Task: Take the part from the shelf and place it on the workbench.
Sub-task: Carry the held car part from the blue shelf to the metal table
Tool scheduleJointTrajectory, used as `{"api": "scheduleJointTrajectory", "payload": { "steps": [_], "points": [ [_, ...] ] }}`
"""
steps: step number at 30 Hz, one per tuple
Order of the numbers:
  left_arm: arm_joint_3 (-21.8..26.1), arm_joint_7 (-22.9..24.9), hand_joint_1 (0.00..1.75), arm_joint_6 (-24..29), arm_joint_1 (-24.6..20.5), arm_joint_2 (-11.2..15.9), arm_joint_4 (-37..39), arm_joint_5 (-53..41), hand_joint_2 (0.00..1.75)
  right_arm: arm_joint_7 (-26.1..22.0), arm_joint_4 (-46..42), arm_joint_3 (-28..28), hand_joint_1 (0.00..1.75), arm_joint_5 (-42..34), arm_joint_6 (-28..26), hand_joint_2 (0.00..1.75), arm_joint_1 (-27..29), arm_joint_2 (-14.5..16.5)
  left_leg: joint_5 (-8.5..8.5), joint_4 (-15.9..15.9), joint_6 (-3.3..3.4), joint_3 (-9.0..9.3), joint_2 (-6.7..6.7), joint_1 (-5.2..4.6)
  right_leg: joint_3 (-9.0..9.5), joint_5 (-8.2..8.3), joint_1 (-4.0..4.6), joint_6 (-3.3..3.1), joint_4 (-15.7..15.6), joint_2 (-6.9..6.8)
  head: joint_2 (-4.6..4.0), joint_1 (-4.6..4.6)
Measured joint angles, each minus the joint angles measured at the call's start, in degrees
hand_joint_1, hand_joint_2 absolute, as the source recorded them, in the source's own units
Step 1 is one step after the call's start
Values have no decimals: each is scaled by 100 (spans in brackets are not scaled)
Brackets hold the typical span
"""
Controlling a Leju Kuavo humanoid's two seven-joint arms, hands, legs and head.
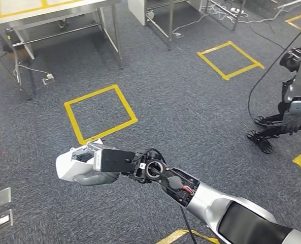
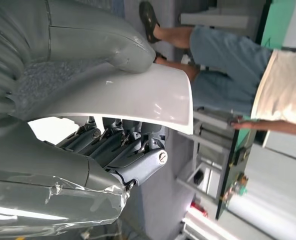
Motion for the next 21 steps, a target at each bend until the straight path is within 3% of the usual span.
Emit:
{"api": "scheduleJointTrajectory", "payload": {
  "steps": [1, 3, 5, 6, 8, 10, 11, 12, 14, 15, 17, 20, 21],
  "points": [
    [-1, 0, 0, -4, -7, -1, 0, -3, 175, 0, 0, 1, 147, 1, 2, 175, -3, 0, 6, -101, 37, 46, 16, -16, 3, -18, 20, 28, 12, -44, 0, 13],
    [-1, -1, 0, -9, -6, -1, 0, -7, 175, 3, 0, 4, 147, 1, 4, 175, -6, 0, 14, -97, 111, 28, -104, -24, 19, -41, 27, 79, 17, -120, 0, 52],
    [-2, -3, 0, -9, 4, -1, 0, -8, 175, 9, 0, 7, 147, 0, 4, 175, -6, 1, 34, -108, 173, 21, -205, -3, -30, -185, -4, 141, 181, 32, 0, 75],
    [-2, -4, 0, -9, 4, -1, 0, -7, 175, 13, 1, 8, 147, 0, 3, 175, -6, 1, 47, -116, 203, 20, -247, 10, -128, -347, -17, 168, 424, 176, 0, 96],
    [-2, -6, 0, -11, -1, -6, 0, -3, 175, 23, 13, 9, 147, 0, 1, 175, 4, -5, 59, -117, 239, 9, -335, 13, -494, -777, -27, 197, 1269, 427, 0, 156],
    [-2, -7, 0, -14, -4, -15, 0, 1, 175, 33, 32, 11, 147, 0, -1, 175, 28, -11, 62, -115, 250, 6, -433, 8, -796, -973, -27, 205, 1908, 487, 0, 202],
    [-2, -6, 0, -16, -1, -19, 0, 3, 175, 36, 39, 13, 147, 0, -1, 175, 36, -13, 62, -111, 250, 8, -475, 9, -801, -889, -28, 197, 1889, 493, 0, 221],
    [-2, -5, 0, -16, 2, -20, 0, 8, 175, 38, 41, 15, 147, 0, -1, 175, 38, -13, 62, -105, 249, 12, -520, 12, -698, -701, -29, 183, 1632, 496, 0, 242],
    [-2, -1, 0, -16, 6, -21, 0, 24, 175, 40, 42, 20, 147, -2, 1, 175, 28, -13, 56, -89, 230, 18, -589, 12, -315, -250, -32, 147, 755, 544, 0, 292],
    [-2, 1, 0, -16, 5, -21, 0, 37, 175, 38, 42, 24, 147, -7, 2, 175, 22, -12, 57, -77, 207, 10, -613, 3, -170, -109, -31, 126, 409, 577, 0, 307],
    [-2, 3, 0, -15, 6, -9, 0, 60, 175, 29, 43, 33, 147, -53, 10, 175, 23, -8, 53, -51, 208, -21, -633, -27, -68, -29, -40, 109, 113, 624, 0, 296],
    [-1, 4, 0, -14, 20, 7, 0, 77, 175, 21, 51, 42, 147, -156, 40, 175, 38, 2, 75, -70, 291, -25, -625, -37, -81, -2, -33, 98, 90, 628, 0, 201],
    [-1, 4, 0, -14, 21, 5, 0, 78, 175, 19, 54, 45, 147, -177, 49, 175, 39, 4, 80, -88, 281, -14, -622, -36, -82, 1, -28, 89, 90, 630, 0, 165]
  ]
}}
